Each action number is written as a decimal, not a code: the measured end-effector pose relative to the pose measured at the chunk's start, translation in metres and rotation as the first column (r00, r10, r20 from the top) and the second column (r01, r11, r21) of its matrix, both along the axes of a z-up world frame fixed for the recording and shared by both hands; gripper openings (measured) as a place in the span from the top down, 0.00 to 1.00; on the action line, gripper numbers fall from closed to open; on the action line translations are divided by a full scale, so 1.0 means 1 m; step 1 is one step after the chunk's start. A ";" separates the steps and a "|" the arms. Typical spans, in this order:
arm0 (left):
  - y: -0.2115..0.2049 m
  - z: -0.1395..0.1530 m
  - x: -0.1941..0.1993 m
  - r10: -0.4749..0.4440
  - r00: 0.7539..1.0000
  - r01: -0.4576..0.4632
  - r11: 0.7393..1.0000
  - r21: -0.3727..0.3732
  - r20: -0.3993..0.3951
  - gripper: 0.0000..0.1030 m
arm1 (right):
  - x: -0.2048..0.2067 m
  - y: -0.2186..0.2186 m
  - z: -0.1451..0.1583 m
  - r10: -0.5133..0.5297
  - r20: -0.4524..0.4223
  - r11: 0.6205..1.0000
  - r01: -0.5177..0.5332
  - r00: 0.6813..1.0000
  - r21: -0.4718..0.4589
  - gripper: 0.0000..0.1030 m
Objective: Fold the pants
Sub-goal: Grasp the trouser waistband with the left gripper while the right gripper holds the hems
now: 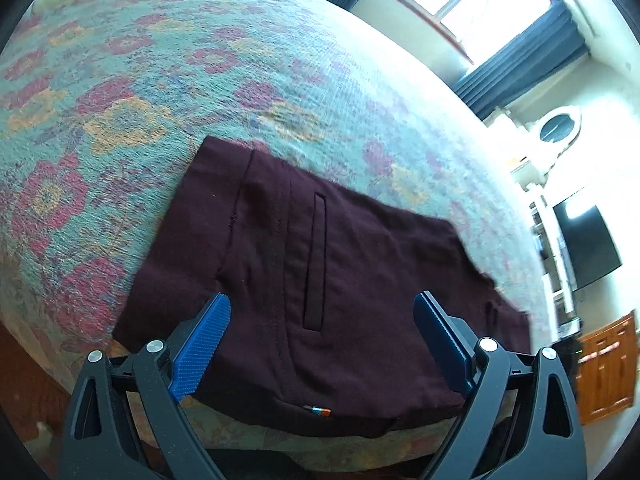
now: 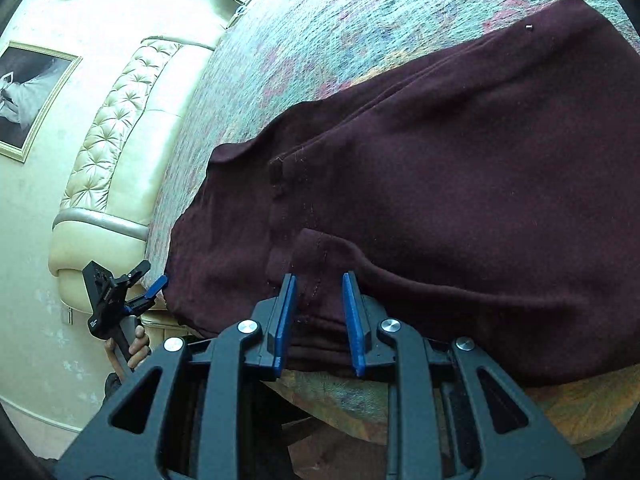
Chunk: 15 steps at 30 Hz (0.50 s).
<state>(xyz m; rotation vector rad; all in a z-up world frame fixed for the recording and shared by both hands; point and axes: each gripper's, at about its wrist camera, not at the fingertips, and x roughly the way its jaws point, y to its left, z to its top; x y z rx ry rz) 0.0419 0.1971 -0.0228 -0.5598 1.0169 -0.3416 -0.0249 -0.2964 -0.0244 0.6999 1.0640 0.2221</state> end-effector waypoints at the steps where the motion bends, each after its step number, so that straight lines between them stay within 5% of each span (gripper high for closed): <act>1: 0.016 0.001 -0.001 0.002 1.000 -0.002 0.996 -0.087 -0.001 0.11 | 0.000 -0.001 0.000 0.003 0.000 1.000 -0.003 1.000 -0.001 0.77; 5: 0.059 -0.013 0.014 -0.024 0.997 0.007 0.971 -0.240 -0.068 0.11 | -0.001 -0.006 -0.003 0.004 0.001 1.000 -0.004 1.000 0.010 0.76; 10: 0.079 -0.023 0.037 -0.027 0.993 0.018 0.997 -0.081 -0.112 0.12 | -0.003 -0.009 -0.004 0.001 0.009 1.000 -0.001 1.000 0.013 0.75; 15: 0.073 -0.035 0.056 -0.168 0.969 0.151 0.983 -0.101 -0.182 0.12 | -0.005 -0.010 -0.005 0.000 0.011 1.000 0.000 1.000 0.021 0.75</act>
